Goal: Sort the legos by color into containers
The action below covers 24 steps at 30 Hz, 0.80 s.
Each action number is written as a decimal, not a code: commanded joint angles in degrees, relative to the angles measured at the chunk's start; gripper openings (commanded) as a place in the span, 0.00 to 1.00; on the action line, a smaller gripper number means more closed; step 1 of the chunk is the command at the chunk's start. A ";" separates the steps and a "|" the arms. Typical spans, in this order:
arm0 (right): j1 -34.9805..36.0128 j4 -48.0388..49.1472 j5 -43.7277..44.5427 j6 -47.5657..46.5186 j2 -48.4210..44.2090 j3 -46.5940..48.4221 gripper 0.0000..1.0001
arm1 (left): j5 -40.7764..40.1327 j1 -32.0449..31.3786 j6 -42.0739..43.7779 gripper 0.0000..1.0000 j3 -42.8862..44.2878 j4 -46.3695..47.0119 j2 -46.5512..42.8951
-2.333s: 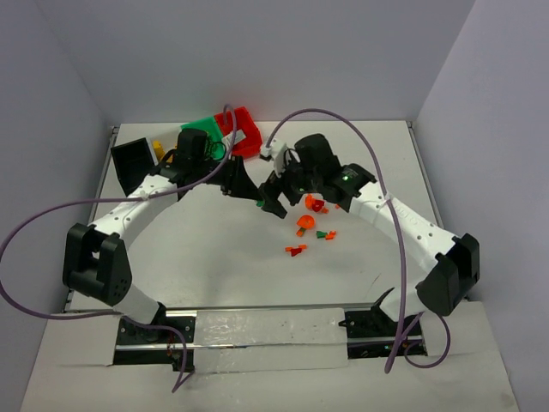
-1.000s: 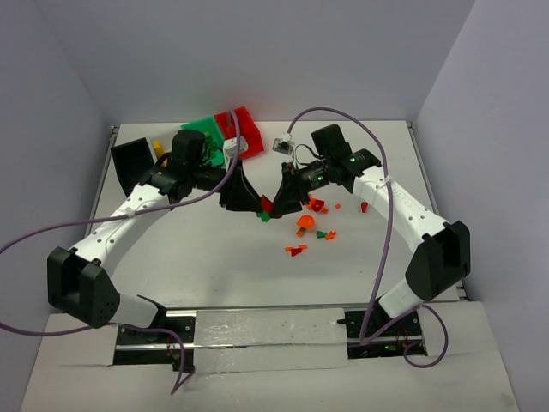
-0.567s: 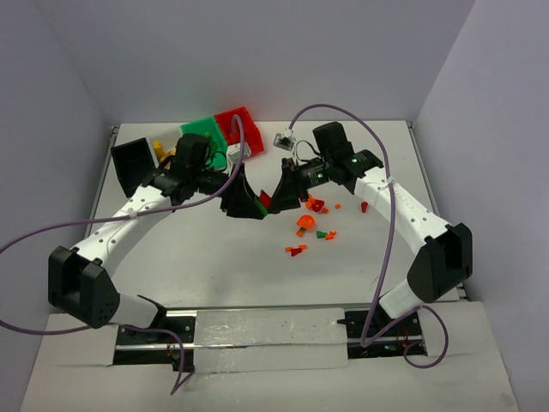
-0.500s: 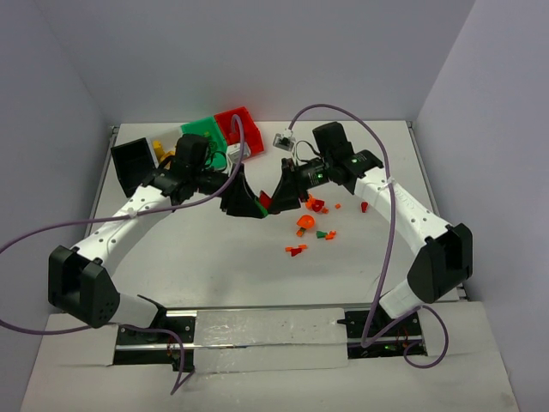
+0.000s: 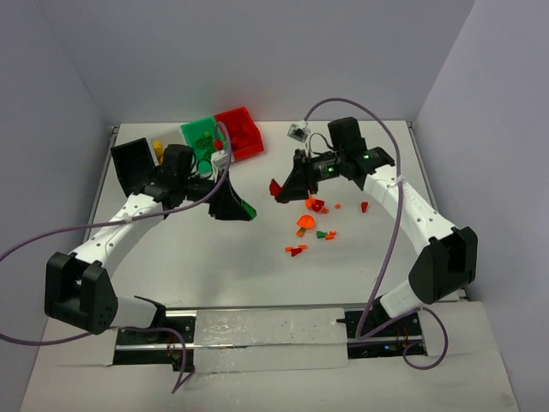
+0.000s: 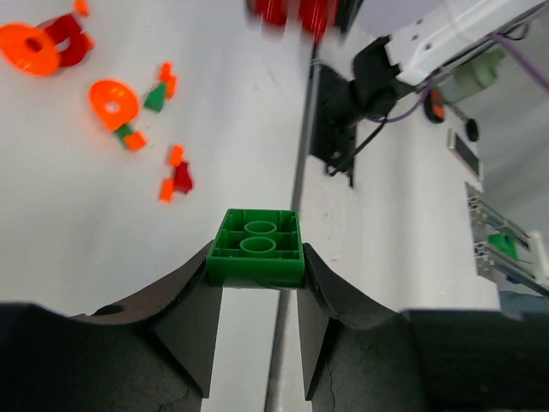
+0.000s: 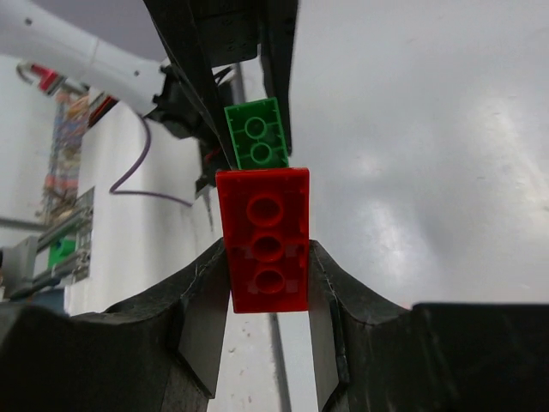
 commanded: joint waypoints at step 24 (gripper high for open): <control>-6.48 10.77 19.61 5.10 -7.10 -2.71 0.00 | -62.71 12.98 5.16 0.47 50.25 -0.05 47.94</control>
